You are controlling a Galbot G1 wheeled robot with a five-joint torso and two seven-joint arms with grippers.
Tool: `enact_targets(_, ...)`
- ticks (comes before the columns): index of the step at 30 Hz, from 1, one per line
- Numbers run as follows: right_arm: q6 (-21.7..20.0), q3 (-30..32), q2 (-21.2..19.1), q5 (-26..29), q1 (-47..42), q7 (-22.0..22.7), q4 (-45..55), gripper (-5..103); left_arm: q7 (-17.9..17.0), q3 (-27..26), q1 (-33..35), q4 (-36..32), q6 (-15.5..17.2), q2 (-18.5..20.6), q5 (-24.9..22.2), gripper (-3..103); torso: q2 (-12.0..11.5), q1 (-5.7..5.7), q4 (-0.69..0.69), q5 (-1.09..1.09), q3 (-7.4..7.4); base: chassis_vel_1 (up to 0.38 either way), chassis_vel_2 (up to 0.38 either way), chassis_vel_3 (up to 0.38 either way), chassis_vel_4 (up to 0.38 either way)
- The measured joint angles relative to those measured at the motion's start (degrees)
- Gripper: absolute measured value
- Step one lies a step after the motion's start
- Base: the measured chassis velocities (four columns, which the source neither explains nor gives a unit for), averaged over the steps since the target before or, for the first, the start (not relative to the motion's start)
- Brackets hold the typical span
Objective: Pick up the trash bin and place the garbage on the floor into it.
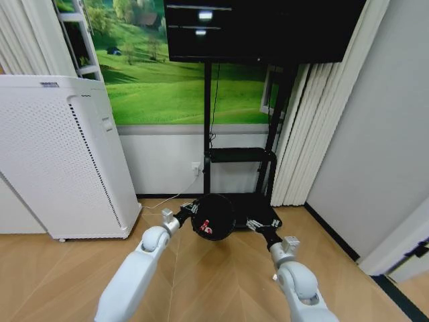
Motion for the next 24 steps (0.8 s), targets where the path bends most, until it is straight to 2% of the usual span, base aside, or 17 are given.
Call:
enact_targets(3,0.67,-0.49,0.19,-3.08,-0.01,0.97,-2.97,100,1.03,-3.42,2.84,-1.86,-0.40,0.64,1.85,7,0.00,0.00,0.01,-0.01,0.00,0.000,0.000,0.000,0.000)
enact_targets(7,1.34,-1.34,0.67,-6.53,0.10,1.53,-7.30,100,1.41,-6.89,7.45,-5.60,-0.23,1.68,1.92,7,0.00,-0.01,0.02,0.01,0.00,0.000,0.000,0.000,0.000)
enact_targets(11,1.20,-1.67,1.04,-7.18,0.16,1.48,-9.61,100,1.77,-8.79,10.44,-7.81,-0.19,1.76,1.96,7,0.00,-0.01,0.02,0.02,0.00,0.000,0.000,0.000,0.000)
enact_targets(14,-0.55,-1.72,1.21,-7.49,0.23,0.11,-10.45,100,2.06,-10.26,12.71,-9.30,-0.30,1.57,2.27,7,0.00,-0.01,0.01,0.00,0.00,0.000,0.000,0.000,0.000)
enact_targets(24,-1.44,-1.73,1.56,-7.53,0.28,-1.52,-10.77,100,2.53,-12.54,13.51,-10.37,-0.43,1.68,2.10,7,0.00,-0.01,0.01,0.01,0.00,-0.011,-0.009,0.019,0.014)
